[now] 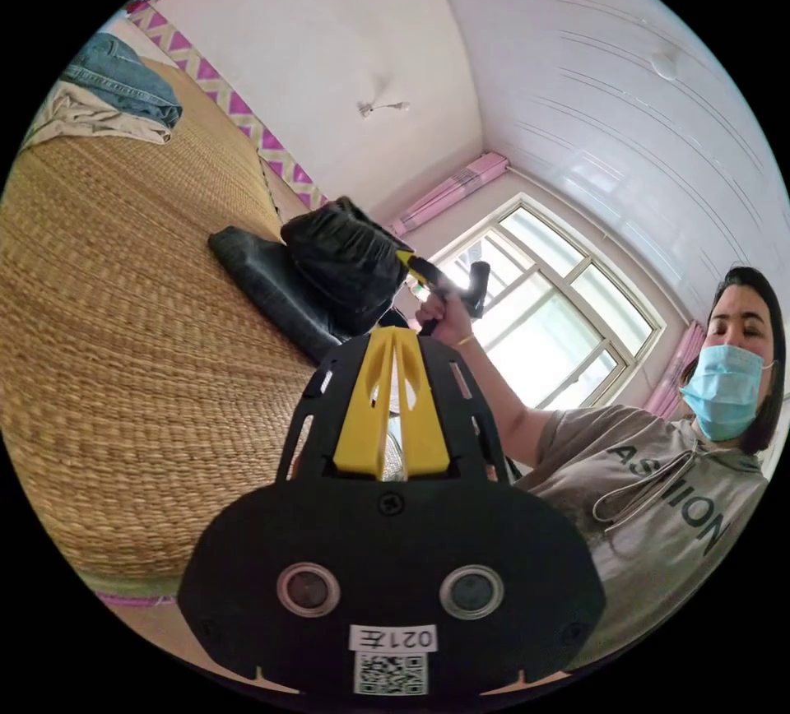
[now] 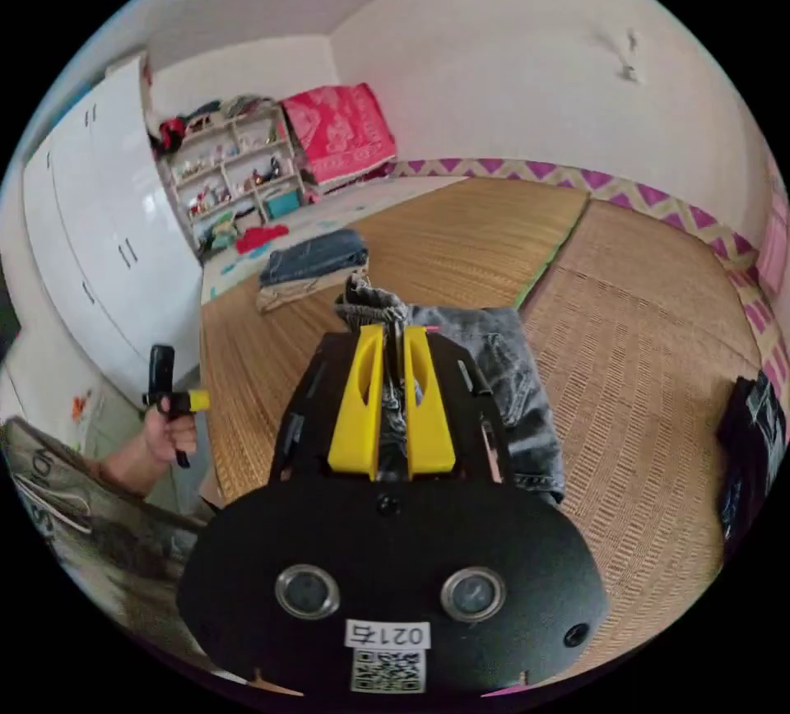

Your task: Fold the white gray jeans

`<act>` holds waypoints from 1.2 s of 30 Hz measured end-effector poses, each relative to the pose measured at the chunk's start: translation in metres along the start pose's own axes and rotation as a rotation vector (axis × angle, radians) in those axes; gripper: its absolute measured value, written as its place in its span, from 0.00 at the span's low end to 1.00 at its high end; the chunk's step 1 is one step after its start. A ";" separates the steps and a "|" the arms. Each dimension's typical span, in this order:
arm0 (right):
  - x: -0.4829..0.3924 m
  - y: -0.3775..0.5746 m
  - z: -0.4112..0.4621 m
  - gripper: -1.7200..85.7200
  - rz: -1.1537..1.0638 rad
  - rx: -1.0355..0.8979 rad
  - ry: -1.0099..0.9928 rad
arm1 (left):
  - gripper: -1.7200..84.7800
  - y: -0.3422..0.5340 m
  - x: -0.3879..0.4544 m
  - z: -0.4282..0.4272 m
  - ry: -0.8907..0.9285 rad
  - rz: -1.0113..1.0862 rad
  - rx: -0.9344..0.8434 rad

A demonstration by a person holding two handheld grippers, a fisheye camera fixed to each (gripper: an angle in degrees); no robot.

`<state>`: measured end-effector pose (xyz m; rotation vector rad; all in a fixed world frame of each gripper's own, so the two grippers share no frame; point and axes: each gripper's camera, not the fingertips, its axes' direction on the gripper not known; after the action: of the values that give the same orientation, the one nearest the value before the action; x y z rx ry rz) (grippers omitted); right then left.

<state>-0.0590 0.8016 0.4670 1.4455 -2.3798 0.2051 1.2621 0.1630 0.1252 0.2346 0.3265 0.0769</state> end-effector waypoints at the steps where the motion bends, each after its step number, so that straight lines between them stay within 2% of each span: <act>1: 0.043 0.003 -0.027 0.07 0.089 0.054 0.005 | 0.01 -0.001 0.001 0.002 -0.003 0.000 -0.004; 5: 0.166 0.018 -0.101 0.07 0.272 0.160 0.195 | 0.01 -0.010 0.009 0.028 0.012 0.010 -0.045; 7: 0.238 0.037 -0.139 0.08 0.359 0.186 0.364 | 0.01 -0.014 0.011 0.043 0.013 0.015 -0.065; 10: 0.320 0.080 -0.161 0.08 0.519 0.047 0.448 | 0.03 -0.022 0.010 0.068 -0.035 0.005 -0.100; 13: 0.352 0.145 -0.157 0.07 0.555 0.005 0.498 | 0.14 -0.028 0.003 0.087 -0.211 -0.064 -0.111; 15: 0.368 0.190 -0.144 0.09 0.606 0.000 0.406 | 0.20 -0.037 -0.009 0.098 -0.279 -0.130 -0.125; 18: 0.389 0.270 -0.117 0.12 0.741 -0.002 0.170 | 0.22 -0.049 -0.031 0.105 -0.270 -0.208 -0.131; 22: 0.407 0.388 -0.116 0.15 0.989 0.168 -0.057 | 0.21 -0.065 -0.056 0.118 -0.317 -0.259 -0.169; 25: 0.419 0.450 -0.117 0.16 1.110 0.256 -0.152 | 0.19 -0.077 -0.078 0.130 -0.294 -0.304 -0.181; 30: 0.438 0.483 -0.103 0.15 1.158 0.361 -0.237 | 0.10 -0.106 -0.109 0.164 -0.298 -0.364 -0.272; 33: 0.456 0.492 -0.086 0.10 1.182 0.363 -0.309 | 0.08 -0.122 -0.127 0.168 -0.265 -0.380 -0.324; 36: 0.450 0.496 -0.100 0.09 1.120 0.346 -0.286 | 0.07 -0.141 -0.136 0.154 -0.295 -0.369 -0.334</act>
<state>-0.6635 0.6905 0.7524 0.0521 -3.2414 0.7312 1.1888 -0.0226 0.2750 -0.1472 0.0556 -0.2643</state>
